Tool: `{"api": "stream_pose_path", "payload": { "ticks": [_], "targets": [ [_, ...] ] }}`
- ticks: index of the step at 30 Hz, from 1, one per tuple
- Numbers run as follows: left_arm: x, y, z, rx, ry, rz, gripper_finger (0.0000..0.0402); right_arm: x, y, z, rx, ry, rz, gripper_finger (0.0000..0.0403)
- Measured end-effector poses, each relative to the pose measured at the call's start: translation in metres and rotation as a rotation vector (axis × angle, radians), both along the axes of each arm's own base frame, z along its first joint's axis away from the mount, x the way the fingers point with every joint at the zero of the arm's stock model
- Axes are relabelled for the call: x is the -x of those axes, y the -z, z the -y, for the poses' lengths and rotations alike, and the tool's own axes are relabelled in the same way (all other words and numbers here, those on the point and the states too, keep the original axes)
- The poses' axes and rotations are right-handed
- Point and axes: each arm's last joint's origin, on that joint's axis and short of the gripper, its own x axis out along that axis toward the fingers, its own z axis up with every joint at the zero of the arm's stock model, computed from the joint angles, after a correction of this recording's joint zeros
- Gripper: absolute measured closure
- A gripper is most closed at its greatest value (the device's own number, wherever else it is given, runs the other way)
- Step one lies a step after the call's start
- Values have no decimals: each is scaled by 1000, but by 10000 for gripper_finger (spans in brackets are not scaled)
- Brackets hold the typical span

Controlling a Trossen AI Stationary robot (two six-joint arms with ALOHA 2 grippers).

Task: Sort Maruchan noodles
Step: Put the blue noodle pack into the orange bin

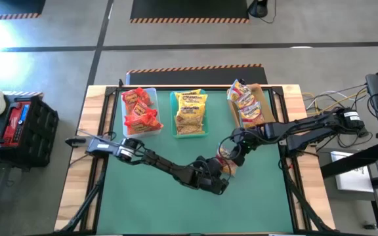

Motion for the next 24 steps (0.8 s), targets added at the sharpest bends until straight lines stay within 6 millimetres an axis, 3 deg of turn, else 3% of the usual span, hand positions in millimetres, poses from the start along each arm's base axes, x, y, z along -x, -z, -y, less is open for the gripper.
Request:
{"api": "stream_pose_path", "payload": {
  "ticks": [15, 20, 24],
  "targets": [
    [6, 6, 4, 8, 24, -72, 401, -1, -3, 0, -40, -38, 3, 213],
    [6, 7, 4, 24, 18, -68, 402, -8, -15, -1, -57, -71, 53, 188],
    [6, 7, 4, 22, 17, -68, 401, -9, -12, 0, -57, -67, 47, 179]
  ]
}}
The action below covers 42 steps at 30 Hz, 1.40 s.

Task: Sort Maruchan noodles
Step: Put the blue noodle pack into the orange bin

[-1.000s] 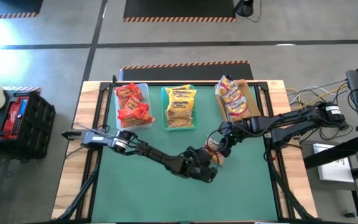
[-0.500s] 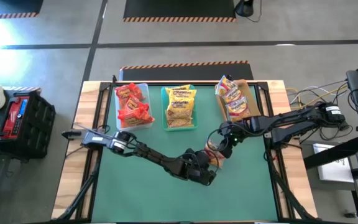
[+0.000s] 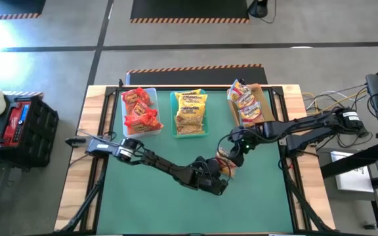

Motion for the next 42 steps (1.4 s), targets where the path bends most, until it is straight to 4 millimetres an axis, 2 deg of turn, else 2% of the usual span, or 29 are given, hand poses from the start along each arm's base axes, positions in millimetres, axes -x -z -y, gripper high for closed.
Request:
{"api": "stream_pose_path", "payload": {
  "ticks": [6, 12, 20, 27, 32, 42],
  "targets": [
    [0, 0, 0, 0, 1, -1, 402, -2, 11, 5, 9, 7, -42, 172],
    [0, 0, 0, 0, 2, -2, 402, -15, 19, 4, -55, -21, -4, 172],
    [0, 0, 0, 0, 2, -3, 402, -23, 38, 3, -71, -29, -67, 172],
    [1, 1, 1, 2, 7, -9, 402, -24, 39, 2, -85, -42, -61, 184],
    [1, 1, 1, 1, 6, -8, 402, -24, 38, 2, -88, -46, -57, 211],
    [1, 0, 0, 2, -5, -1, 401, -24, 38, 1, -95, -51, -53, 292]
  ]
}}
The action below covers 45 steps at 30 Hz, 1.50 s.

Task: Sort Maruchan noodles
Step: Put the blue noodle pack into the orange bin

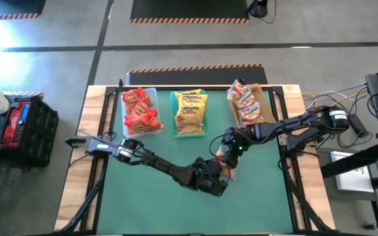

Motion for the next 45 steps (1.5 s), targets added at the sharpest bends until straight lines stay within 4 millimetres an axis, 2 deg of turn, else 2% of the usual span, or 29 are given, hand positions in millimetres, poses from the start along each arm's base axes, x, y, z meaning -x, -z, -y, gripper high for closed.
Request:
{"api": "stream_pose_path", "payload": {
  "ticks": [6, 18, 26, 38, 45],
  "targets": [
    [-3, -6, 1, -12, -33, 29, 402, 1, -2, 0, 1, 0, 4, 312],
    [-7, -26, 2, -71, -69, -33, 402, 6, -6, 0, 10, -4, -1, 317],
    [-5, -37, 7, -122, -133, -18, 402, 6, -5, 0, 15, -11, -1, 362],
    [4, -42, 14, -117, -197, -40, 402, 5, -6, 8, 72, 38, 4, 368],
    [7, -41, 17, -105, -199, -53, 402, -2, -19, 13, 180, 89, 51, 368]
  ]
}}
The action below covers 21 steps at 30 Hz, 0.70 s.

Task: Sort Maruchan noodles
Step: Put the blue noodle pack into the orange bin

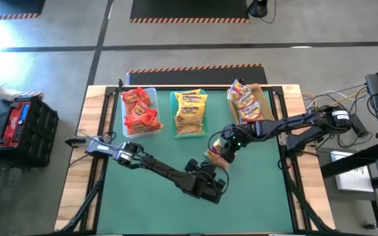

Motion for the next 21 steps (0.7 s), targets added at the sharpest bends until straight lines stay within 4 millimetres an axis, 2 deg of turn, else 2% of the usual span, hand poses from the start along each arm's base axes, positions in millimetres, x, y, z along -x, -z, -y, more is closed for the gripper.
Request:
{"api": "stream_pose_path", "payload": {
  "ticks": [7, 15, 21],
  "targets": [
    [2, 0, 1, -6, 3, -17, 402, -7, -18, 4, 86, 10, 22, 369],
    [3, 0, 2, -7, 3, -21, 402, -9, -31, 8, 149, 5, 2, 394],
    [3, 0, 2, -7, 3, -20, 402, -8, -44, 14, 242, 19, -70, 395]
  ]
}}
